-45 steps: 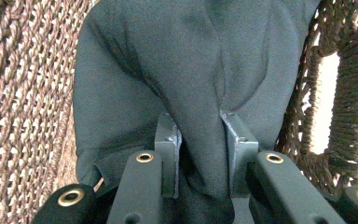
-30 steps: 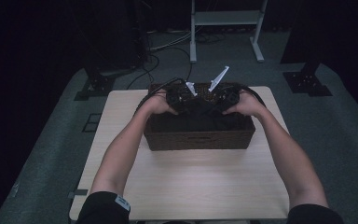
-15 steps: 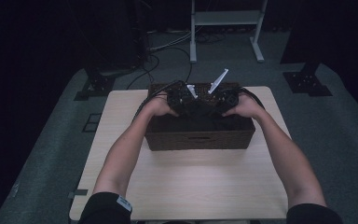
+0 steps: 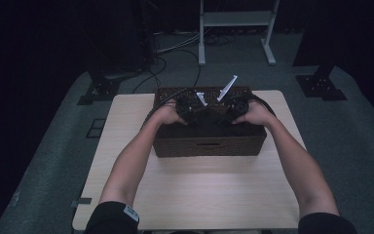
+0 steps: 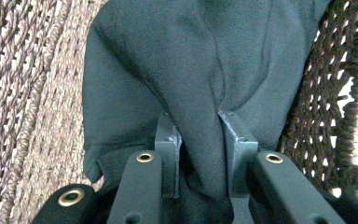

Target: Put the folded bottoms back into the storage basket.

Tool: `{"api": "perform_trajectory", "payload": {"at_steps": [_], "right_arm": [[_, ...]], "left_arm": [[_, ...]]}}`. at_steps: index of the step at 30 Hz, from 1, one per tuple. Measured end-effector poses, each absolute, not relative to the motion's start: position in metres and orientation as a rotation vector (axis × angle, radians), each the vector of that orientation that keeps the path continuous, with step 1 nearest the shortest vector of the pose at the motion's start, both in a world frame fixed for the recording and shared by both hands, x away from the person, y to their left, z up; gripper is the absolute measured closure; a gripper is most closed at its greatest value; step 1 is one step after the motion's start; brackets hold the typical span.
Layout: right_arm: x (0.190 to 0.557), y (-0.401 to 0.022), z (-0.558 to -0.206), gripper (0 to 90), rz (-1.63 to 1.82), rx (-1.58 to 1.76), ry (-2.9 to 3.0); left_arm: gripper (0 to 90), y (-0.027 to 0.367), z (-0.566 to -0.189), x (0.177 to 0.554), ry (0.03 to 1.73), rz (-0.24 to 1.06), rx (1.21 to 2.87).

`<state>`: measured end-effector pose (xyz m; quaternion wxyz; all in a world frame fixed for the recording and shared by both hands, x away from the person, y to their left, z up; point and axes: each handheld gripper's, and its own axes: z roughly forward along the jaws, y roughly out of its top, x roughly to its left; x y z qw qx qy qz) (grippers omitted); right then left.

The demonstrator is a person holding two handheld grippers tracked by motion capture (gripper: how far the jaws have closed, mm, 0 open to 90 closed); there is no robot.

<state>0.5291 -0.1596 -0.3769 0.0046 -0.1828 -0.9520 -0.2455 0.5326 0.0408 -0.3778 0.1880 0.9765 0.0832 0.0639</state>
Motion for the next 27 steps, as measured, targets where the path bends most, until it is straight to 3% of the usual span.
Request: {"api": "perform_trajectory", "payload": {"at_steps": [27], "right_arm": [[0.535, -0.158, -0.387, 69.6, -0.727, -0.612, -2.978]], "left_arm": [[69.2, 0.038, -0.388, 0.537, 0.273, 0.164, 2.761]]}}
